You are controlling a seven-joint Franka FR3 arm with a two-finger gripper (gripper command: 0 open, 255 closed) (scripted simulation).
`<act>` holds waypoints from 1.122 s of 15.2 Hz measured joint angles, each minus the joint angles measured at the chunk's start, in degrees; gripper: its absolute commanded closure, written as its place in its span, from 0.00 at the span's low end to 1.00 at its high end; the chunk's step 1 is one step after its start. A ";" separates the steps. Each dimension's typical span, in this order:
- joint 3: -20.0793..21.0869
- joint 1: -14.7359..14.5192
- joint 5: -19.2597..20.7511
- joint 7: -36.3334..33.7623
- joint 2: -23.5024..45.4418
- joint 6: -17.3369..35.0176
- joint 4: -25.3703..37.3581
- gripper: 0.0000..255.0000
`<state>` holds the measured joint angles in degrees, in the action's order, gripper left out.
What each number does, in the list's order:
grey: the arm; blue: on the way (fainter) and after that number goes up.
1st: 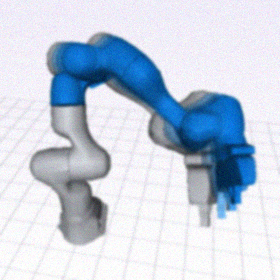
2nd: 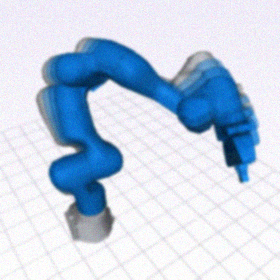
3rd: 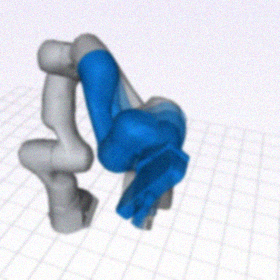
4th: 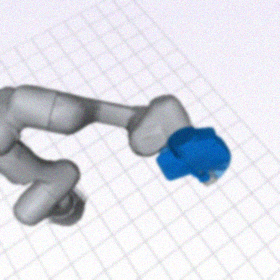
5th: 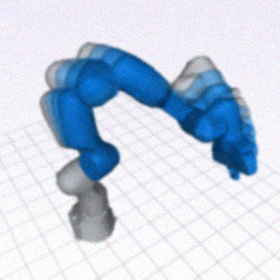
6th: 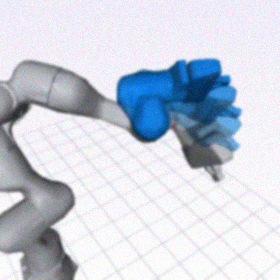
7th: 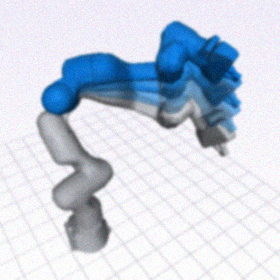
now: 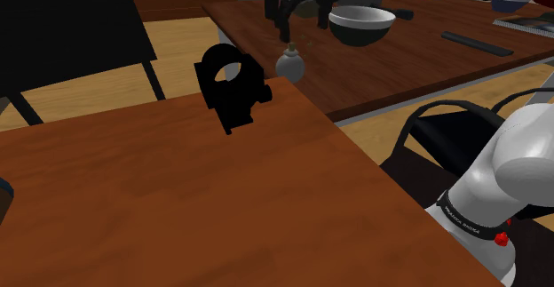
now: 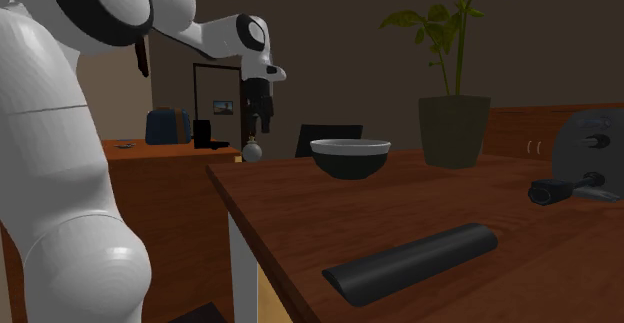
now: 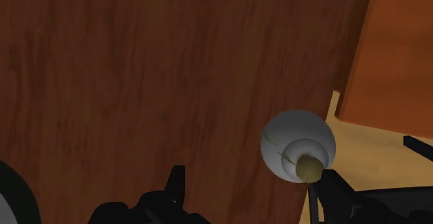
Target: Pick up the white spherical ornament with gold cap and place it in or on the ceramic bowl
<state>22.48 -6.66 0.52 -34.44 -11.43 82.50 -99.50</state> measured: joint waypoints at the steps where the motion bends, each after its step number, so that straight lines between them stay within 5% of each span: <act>1: 1.08 -0.49 0.24 -1.39 2.16 -0.91 2.11 0.00; 4: 3.06 -1.61 0.85 -4.22 6.55 -2.61 6.28 0.00; 17: 2.86 -1.61 0.01 -3.98 4.68 2.94 -1.18 0.00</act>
<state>25.34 -8.27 0.53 -38.42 -6.75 85.44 -100.68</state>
